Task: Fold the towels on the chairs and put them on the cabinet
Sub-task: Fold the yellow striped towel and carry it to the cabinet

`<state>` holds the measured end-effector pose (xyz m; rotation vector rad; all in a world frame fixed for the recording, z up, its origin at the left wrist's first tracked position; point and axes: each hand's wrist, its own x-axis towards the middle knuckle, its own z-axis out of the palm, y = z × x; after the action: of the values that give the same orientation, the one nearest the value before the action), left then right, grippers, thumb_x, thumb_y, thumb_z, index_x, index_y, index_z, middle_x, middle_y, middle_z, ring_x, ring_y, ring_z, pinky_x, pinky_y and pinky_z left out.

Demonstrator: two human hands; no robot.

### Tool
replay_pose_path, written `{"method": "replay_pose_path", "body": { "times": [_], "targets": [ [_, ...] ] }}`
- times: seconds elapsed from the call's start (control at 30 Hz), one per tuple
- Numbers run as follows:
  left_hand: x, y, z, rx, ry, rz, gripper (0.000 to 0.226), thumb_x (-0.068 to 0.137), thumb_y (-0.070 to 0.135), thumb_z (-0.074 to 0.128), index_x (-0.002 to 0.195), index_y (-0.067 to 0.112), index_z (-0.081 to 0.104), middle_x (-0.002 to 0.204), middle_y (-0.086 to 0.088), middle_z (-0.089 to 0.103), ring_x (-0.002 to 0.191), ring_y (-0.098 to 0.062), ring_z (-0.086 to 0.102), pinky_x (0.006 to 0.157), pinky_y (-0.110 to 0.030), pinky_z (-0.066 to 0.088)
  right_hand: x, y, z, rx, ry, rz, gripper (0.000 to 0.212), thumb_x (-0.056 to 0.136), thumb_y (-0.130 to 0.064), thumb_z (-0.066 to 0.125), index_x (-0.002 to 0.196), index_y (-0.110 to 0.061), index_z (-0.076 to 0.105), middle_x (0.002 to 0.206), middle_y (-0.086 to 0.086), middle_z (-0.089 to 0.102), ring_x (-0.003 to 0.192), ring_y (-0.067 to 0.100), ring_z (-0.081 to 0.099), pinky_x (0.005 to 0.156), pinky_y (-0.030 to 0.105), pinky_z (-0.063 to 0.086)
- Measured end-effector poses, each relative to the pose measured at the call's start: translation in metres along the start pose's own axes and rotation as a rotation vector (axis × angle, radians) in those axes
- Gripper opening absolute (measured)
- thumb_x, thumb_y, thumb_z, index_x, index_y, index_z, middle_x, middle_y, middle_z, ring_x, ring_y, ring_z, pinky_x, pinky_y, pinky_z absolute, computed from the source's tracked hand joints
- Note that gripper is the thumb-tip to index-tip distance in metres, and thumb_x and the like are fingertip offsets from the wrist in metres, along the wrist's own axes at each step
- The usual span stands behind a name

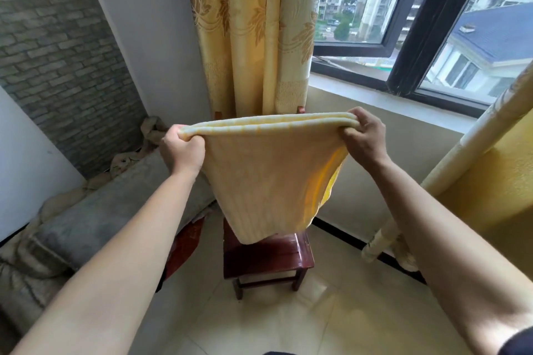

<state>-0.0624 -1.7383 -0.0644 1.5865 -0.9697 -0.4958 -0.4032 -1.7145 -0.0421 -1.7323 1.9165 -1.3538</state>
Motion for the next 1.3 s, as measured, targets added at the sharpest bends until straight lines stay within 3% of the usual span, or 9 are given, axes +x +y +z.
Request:
{"method": "replay_pose_path", "body": {
  "times": [0.2,0.3,0.37,0.47,0.6,0.73,0.93,1.13,1.3],
  "targets": [
    [0.007,-0.024,-0.005,-0.087,-0.421,-0.277,0.017,0.049,0.006,0.048,0.06,0.017,0.041,0.061,0.0,0.031,0.056,-0.019,0.026,0.051,-0.026,0.016,-0.003,0.014,-0.004,-0.048,-0.198,0.121,0.029,0.058,-0.024,0.051,0.071,0.002,0.055,0.062,0.005,0.045,0.062,0.017,0.042,0.055,0.028,0.033],
    [0.022,-0.028,-0.004,-0.232,-0.573,-0.413,0.042,0.031,0.013,0.052,0.072,0.014,0.045,0.066,-0.003,0.029,0.055,-0.021,0.025,0.055,-0.029,0.015,0.005,0.014,-0.008,0.126,-0.232,0.205,0.029,0.059,-0.021,0.054,0.072,0.006,0.053,0.061,0.006,0.043,0.058,0.016,0.04,0.053,0.027,0.03],
    [0.034,-0.019,0.002,-0.297,-0.637,-0.434,0.038,0.035,0.011,0.051,0.072,0.014,0.044,0.066,-0.003,0.03,0.055,-0.024,0.027,0.055,-0.03,0.017,0.017,0.01,-0.007,0.226,-0.257,0.231,0.024,0.061,-0.018,0.053,0.071,0.004,0.053,0.062,0.006,0.038,0.054,0.015,0.034,0.05,0.025,0.025],
    [0.059,-0.004,0.018,-0.343,-0.574,-0.372,0.025,0.041,0.009,0.049,0.064,0.019,0.043,0.066,-0.003,0.033,0.056,-0.021,0.032,0.053,-0.027,0.022,0.044,0.011,0.003,0.31,-0.252,0.222,0.012,0.062,-0.016,0.052,0.068,-0.006,0.05,0.063,0.005,0.032,0.054,0.014,0.029,0.049,0.025,0.022],
    [0.089,0.006,0.05,-0.188,-0.385,-0.141,0.019,0.051,0.003,0.048,0.057,0.019,0.042,0.059,0.005,0.036,0.056,-0.012,0.033,0.048,-0.022,0.021,0.088,0.028,0.032,0.221,-0.209,0.163,0.028,0.061,-0.018,0.056,0.072,0.007,0.055,0.062,0.005,0.039,0.056,0.011,0.035,0.048,0.023,0.027],
    [0.114,0.012,0.079,-0.032,-0.204,-0.083,0.018,0.057,0.005,0.053,0.06,0.022,0.051,0.062,0.008,0.049,0.06,-0.007,0.044,0.048,-0.019,0.033,0.129,0.04,0.064,0.15,-0.226,0.123,0.026,0.061,-0.025,0.058,0.069,0.0,0.061,0.062,0.003,0.047,0.059,0.011,0.041,0.053,0.025,0.032],
    [0.133,0.036,0.098,-0.088,0.023,0.051,0.02,0.06,0.002,0.049,0.058,0.022,0.045,0.057,0.01,0.045,0.048,0.001,0.039,0.046,-0.02,0.031,0.166,0.035,0.076,0.195,-0.099,0.008,0.012,0.065,-0.025,0.055,0.065,-0.013,0.057,0.061,-0.004,0.042,0.061,0.008,0.039,0.052,0.024,0.032],
    [0.108,0.015,0.09,0.05,0.048,0.278,0.008,0.061,0.013,0.05,0.068,0.017,0.052,0.065,0.0,0.052,0.06,-0.012,0.044,0.048,-0.022,0.033,0.144,0.053,0.069,0.142,-0.077,-0.017,0.009,0.067,-0.025,0.056,0.06,-0.02,0.052,0.058,-0.007,0.042,0.057,0.007,0.038,0.052,0.025,0.033],
    [0.032,-0.072,0.067,0.298,-0.096,0.334,0.012,0.065,0.013,0.05,0.077,0.013,0.055,0.067,-0.002,0.055,0.064,-0.025,0.05,0.054,-0.029,0.039,0.056,0.104,0.076,-0.033,-0.27,0.077,0.01,0.066,-0.025,0.056,0.072,-0.022,0.063,0.062,-0.011,0.057,0.063,0.008,0.051,0.059,0.024,0.041]
  ]
}}
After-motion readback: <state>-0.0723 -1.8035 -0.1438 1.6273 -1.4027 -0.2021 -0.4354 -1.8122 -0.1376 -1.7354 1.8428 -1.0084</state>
